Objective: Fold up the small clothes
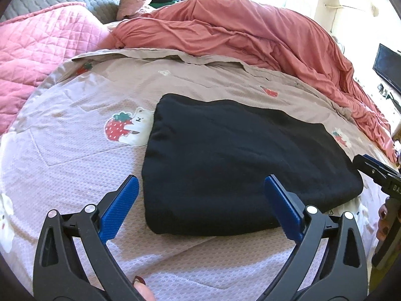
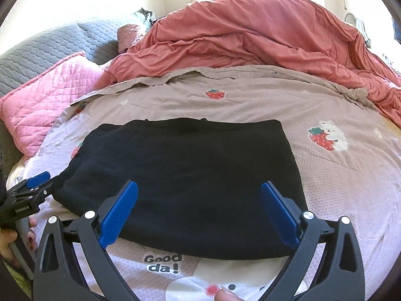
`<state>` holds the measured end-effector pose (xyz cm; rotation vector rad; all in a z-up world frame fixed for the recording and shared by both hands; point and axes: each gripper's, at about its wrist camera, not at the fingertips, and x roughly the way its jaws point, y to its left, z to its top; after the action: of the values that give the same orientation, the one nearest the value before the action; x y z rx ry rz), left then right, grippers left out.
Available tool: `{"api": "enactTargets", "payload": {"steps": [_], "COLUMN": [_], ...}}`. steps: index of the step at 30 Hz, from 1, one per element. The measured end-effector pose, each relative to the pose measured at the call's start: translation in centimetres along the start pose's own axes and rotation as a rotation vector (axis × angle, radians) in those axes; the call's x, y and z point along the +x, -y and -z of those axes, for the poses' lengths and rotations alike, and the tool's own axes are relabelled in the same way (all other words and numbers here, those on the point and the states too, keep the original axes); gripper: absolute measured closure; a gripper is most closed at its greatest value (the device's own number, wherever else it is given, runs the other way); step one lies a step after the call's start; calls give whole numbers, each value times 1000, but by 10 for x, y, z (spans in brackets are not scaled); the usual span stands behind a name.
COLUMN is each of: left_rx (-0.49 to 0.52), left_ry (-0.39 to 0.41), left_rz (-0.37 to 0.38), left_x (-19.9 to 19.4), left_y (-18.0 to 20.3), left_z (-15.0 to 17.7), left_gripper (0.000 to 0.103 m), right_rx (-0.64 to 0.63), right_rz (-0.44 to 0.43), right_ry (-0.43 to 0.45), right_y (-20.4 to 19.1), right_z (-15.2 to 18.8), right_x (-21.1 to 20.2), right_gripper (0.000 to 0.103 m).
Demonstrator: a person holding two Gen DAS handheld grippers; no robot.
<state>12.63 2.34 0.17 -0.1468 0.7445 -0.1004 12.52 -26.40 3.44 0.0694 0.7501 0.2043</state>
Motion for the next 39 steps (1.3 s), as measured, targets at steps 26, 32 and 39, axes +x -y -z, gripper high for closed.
{"api": "enactTargets", "payload": {"steps": [26,32,39], "left_rx": [-105,-131,-167], "left_ry": [37,37,40], "left_rz": [-49,-73,-93], "left_x": [-16,-17,-18], "left_y": [-37,-49,-63], "left_z": [-9,-11,-14], "left_gripper": [10,10,10], "right_rx": [-135,-174,-220], "right_rz": [-112,-143,-173], "right_ry": [-15,-33,-59], "right_y": [-79,-100,-125], "right_z": [3,7,14], "right_x": [-2,5,16], "right_gripper": [5,5,5]}}
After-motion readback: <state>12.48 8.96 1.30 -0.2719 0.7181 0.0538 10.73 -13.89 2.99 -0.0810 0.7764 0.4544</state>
